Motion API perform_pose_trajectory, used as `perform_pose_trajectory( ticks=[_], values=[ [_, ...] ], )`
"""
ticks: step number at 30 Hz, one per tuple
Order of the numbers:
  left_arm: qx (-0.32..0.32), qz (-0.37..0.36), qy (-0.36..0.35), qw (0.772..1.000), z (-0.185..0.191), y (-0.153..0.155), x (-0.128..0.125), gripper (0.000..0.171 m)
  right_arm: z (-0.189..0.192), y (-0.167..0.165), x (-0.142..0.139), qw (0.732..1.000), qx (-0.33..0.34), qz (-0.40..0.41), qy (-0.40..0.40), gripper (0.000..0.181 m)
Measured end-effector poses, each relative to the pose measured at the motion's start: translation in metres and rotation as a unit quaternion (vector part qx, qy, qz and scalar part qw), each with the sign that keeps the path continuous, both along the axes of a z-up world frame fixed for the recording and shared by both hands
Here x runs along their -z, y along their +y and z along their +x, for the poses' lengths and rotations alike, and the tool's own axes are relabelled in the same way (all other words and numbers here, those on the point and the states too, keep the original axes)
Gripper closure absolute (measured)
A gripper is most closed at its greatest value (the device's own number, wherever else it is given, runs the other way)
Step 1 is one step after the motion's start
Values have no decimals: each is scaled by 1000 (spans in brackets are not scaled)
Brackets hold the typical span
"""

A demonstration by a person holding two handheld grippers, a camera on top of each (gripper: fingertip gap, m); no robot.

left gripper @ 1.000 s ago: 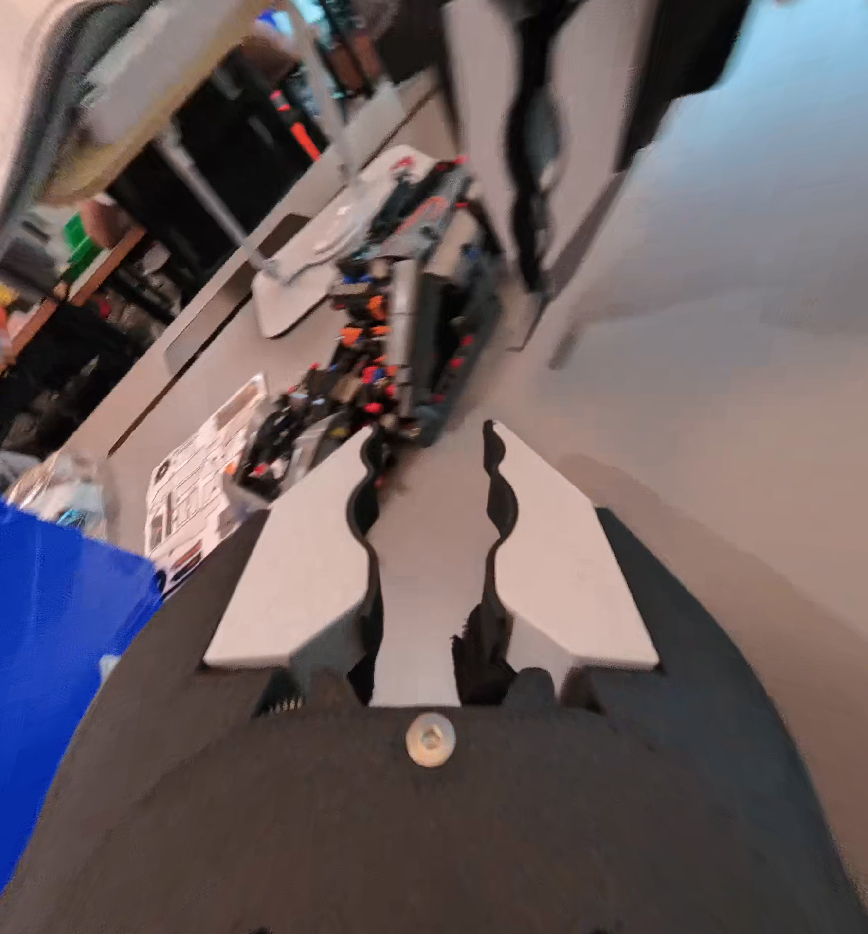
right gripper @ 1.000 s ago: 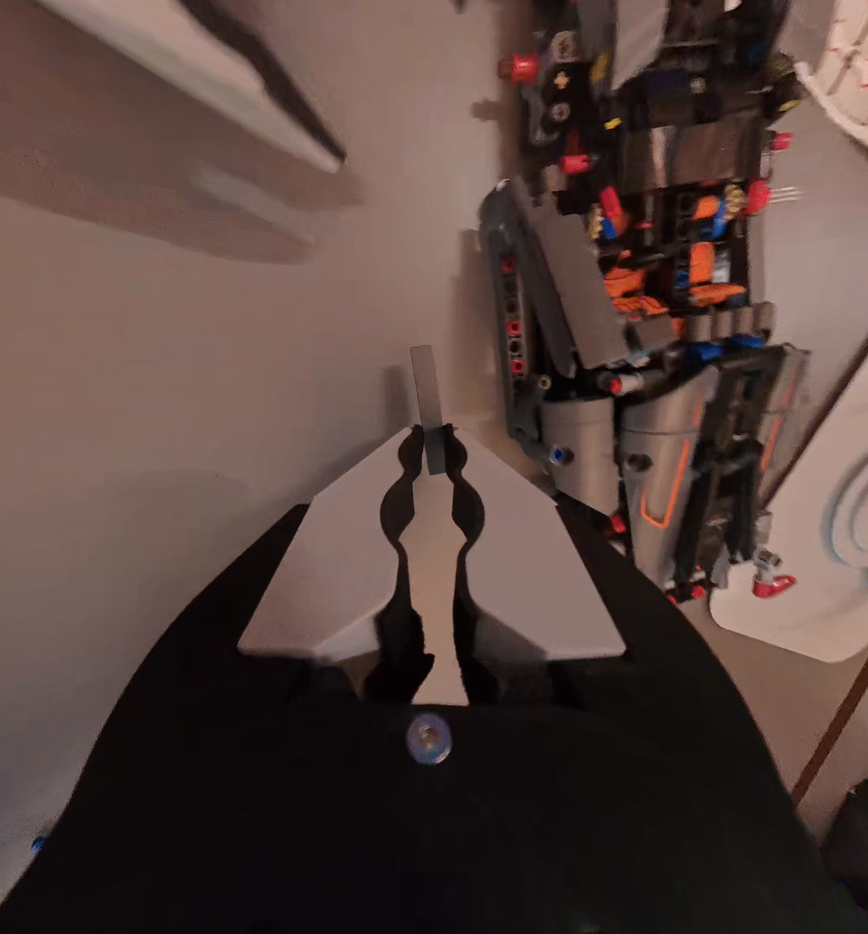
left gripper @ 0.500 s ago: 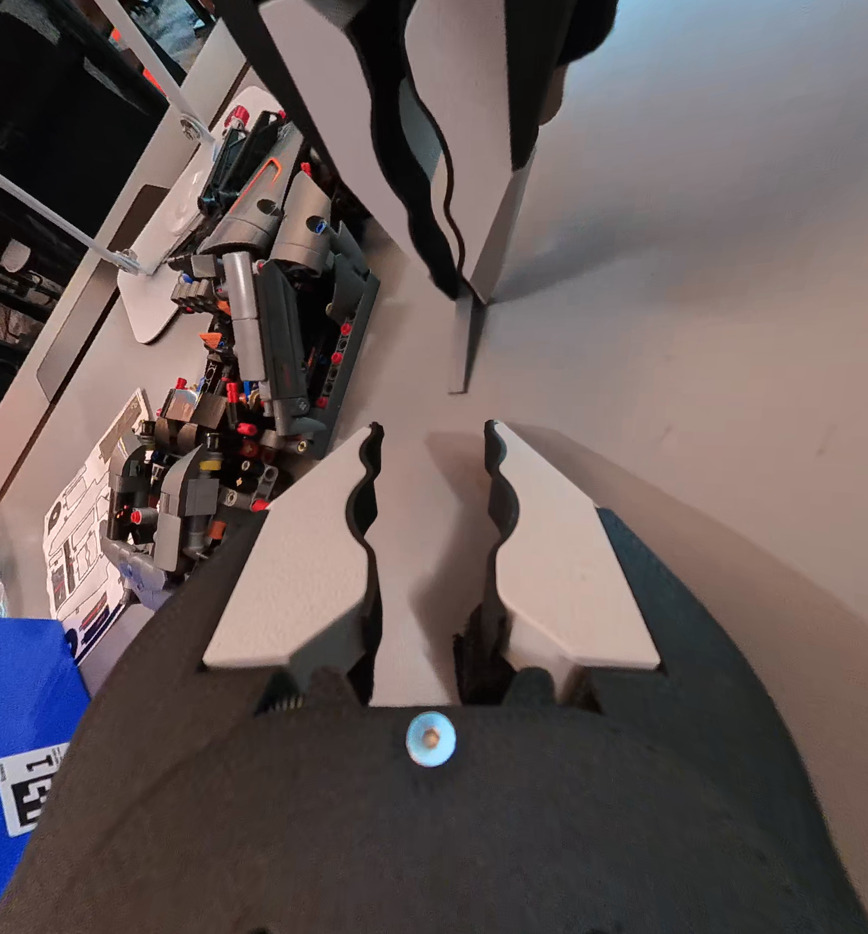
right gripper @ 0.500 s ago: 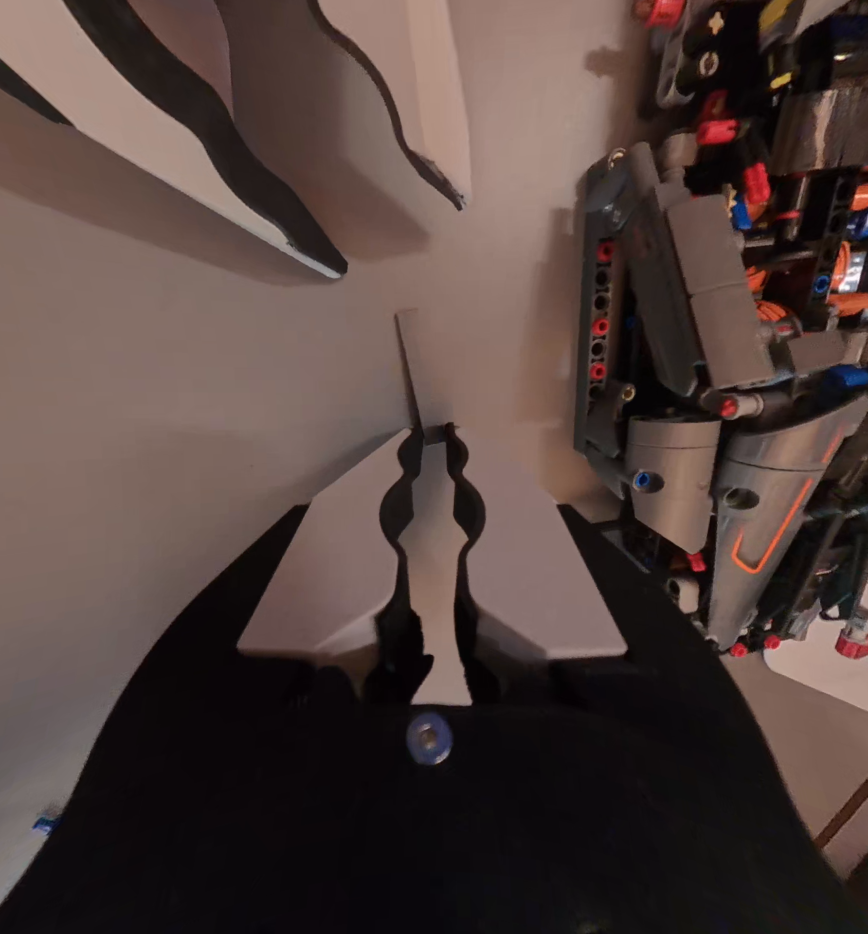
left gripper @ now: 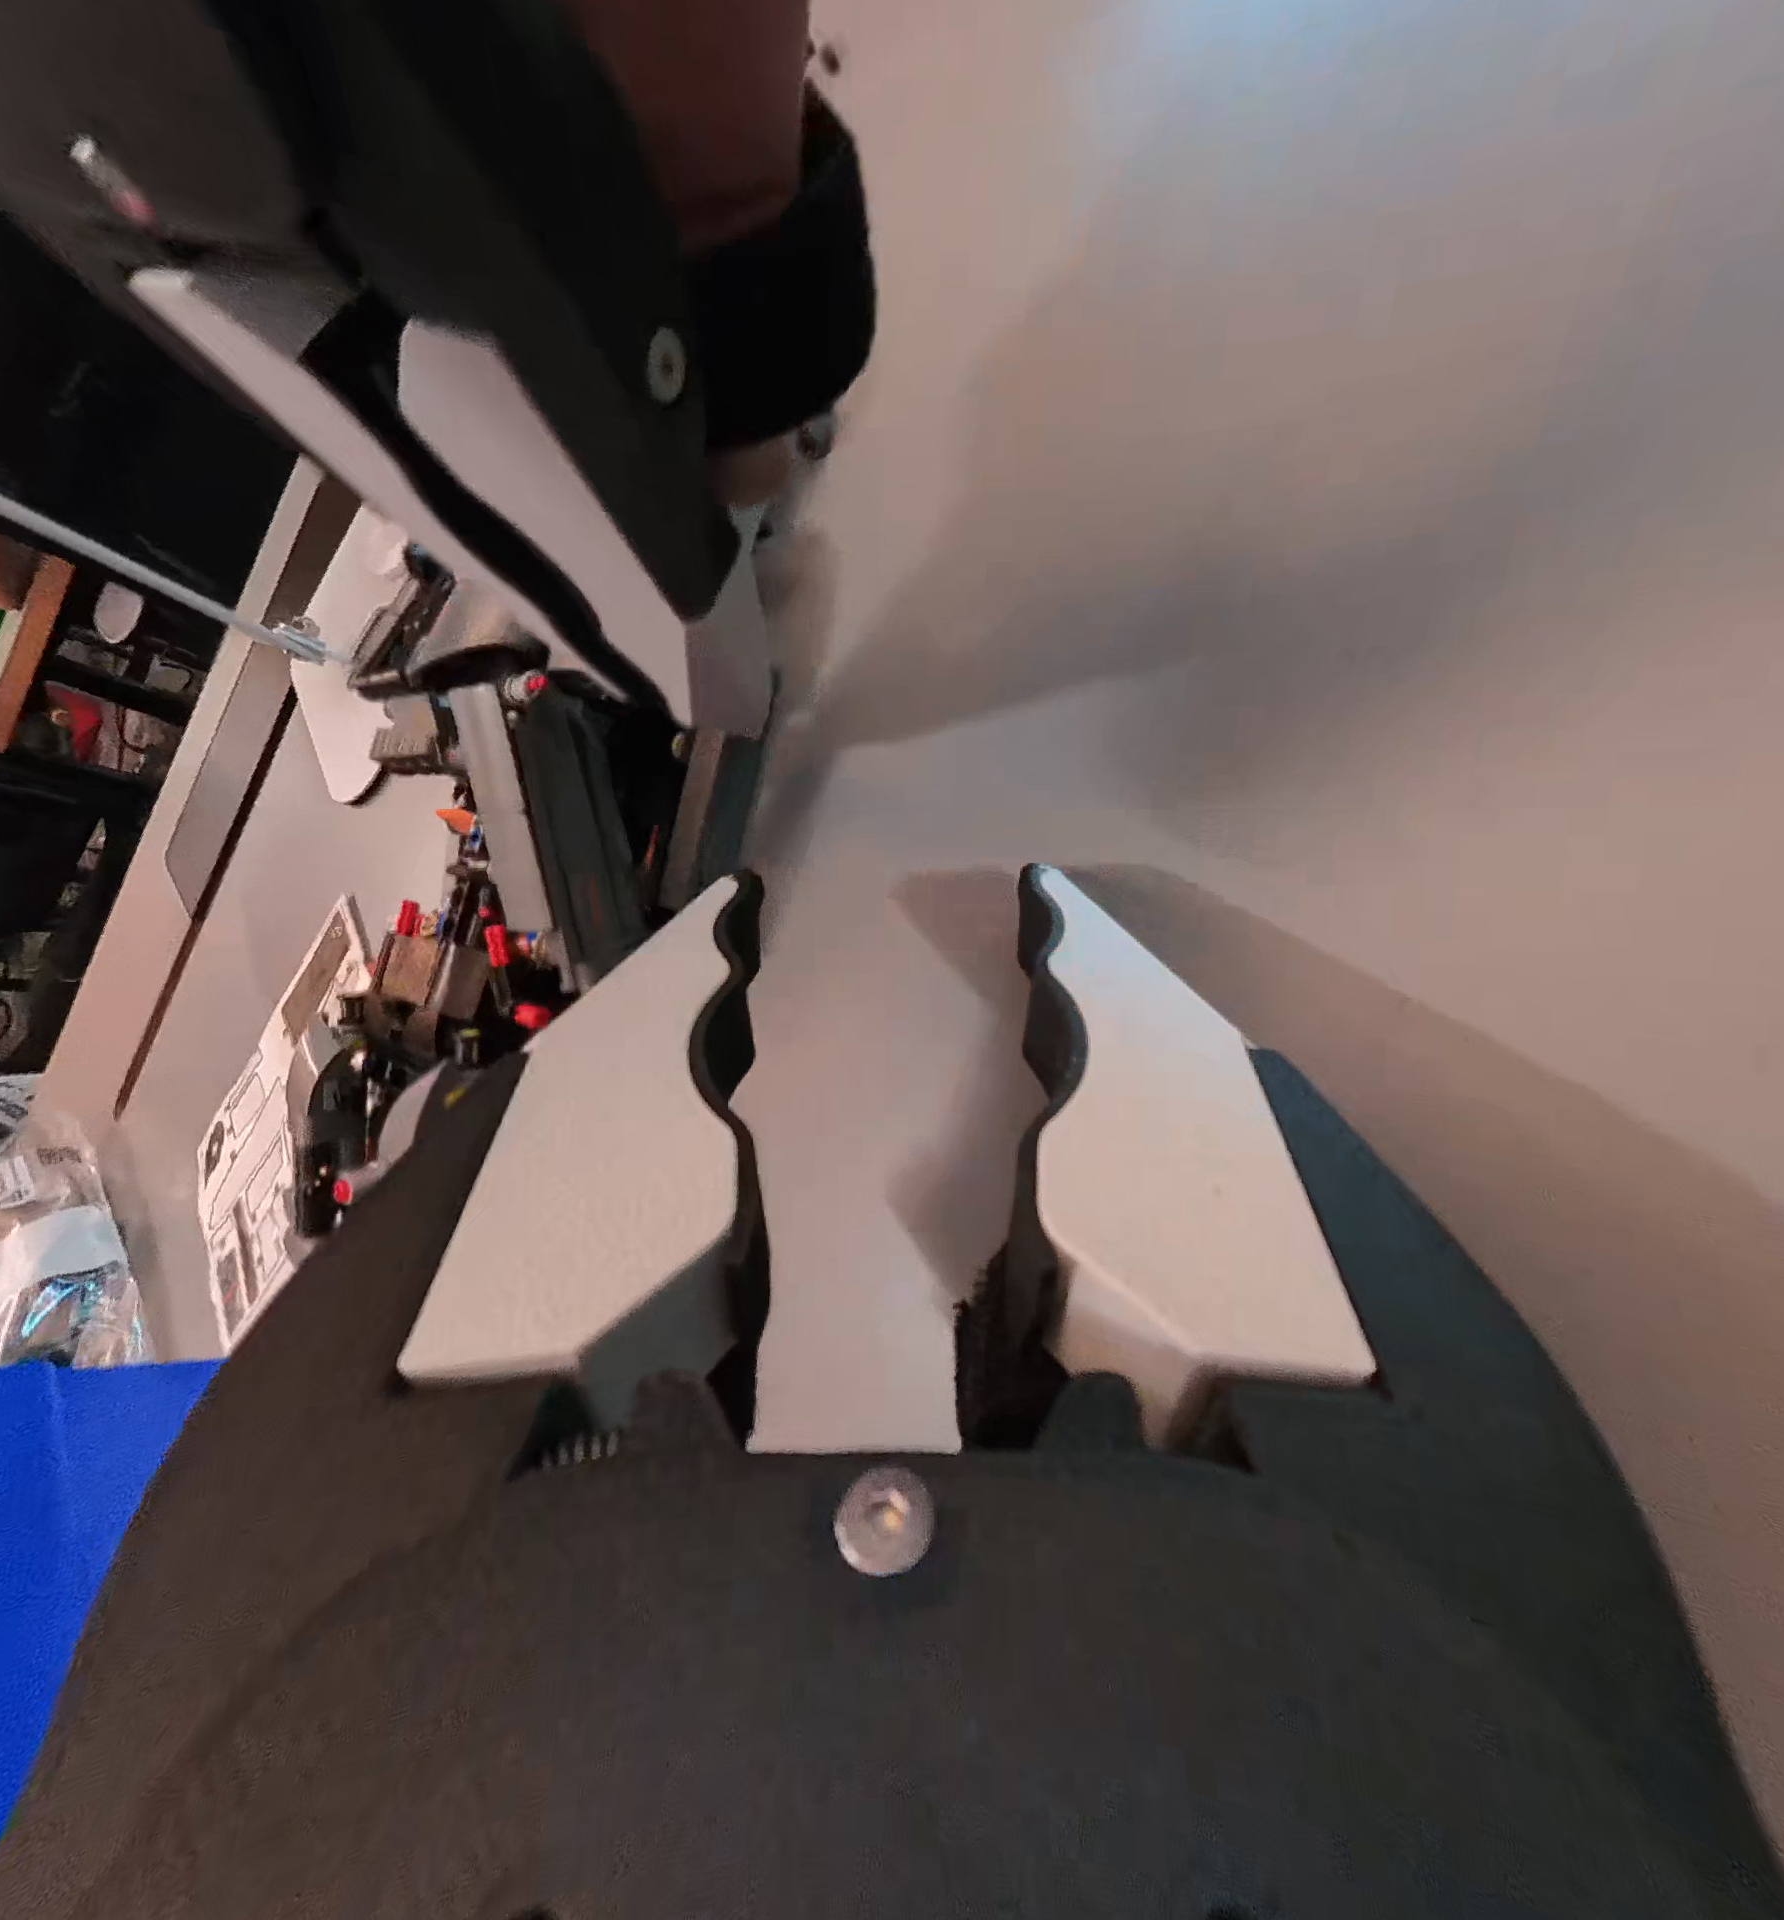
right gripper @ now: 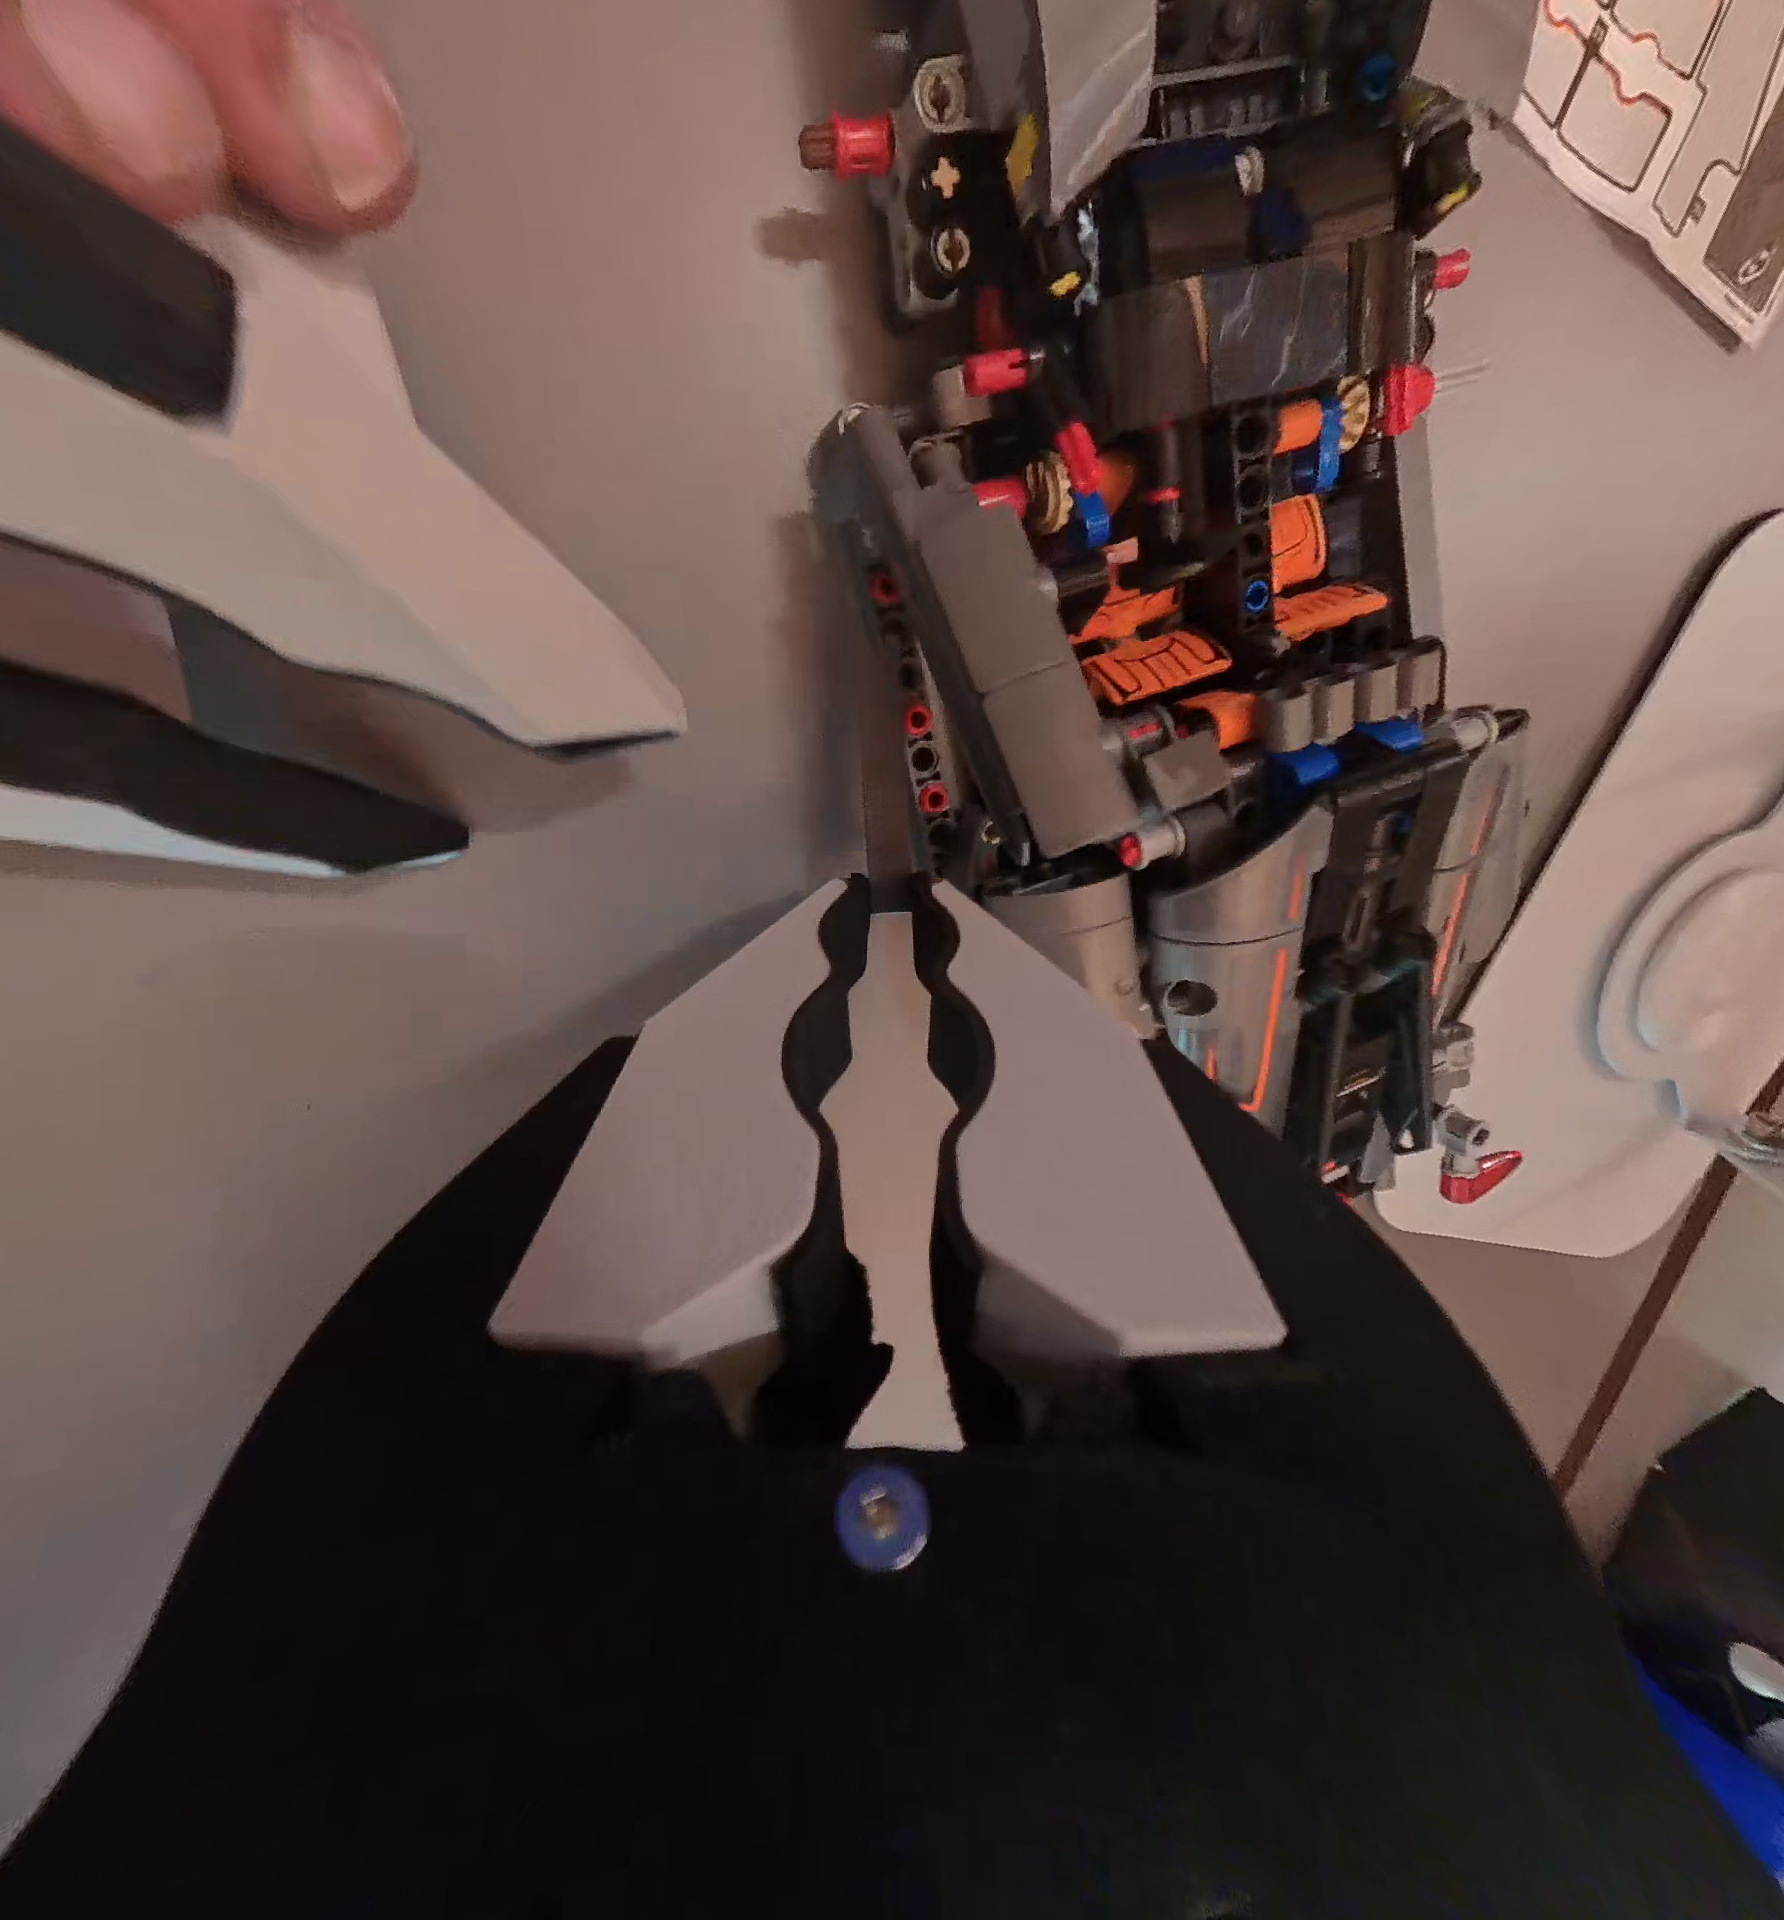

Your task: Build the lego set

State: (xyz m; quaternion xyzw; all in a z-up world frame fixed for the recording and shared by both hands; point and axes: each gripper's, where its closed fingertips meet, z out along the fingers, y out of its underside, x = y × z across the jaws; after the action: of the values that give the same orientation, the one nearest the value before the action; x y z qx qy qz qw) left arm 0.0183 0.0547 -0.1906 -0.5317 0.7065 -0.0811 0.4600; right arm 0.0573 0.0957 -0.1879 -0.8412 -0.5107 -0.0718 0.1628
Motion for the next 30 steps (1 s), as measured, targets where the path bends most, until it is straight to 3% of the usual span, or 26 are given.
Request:
perform_pose_trajectory(
  ticks=[8,18,23,30],
  values=[
    [-15,3,26,1000,14,11,0,121,-6,7,3,999,-11,4,-44,175],
    [-62,27,33,997,21,32,6,146,-6,13,6,999,-6,20,-37,174],
    [-99,53,40,993,19,48,10,161,-6,11,-1,1000,1,30,3,172],
    [-102,69,47,991,16,50,11,163,14,-10,-24,994,41,38,97,174]
  ],
)
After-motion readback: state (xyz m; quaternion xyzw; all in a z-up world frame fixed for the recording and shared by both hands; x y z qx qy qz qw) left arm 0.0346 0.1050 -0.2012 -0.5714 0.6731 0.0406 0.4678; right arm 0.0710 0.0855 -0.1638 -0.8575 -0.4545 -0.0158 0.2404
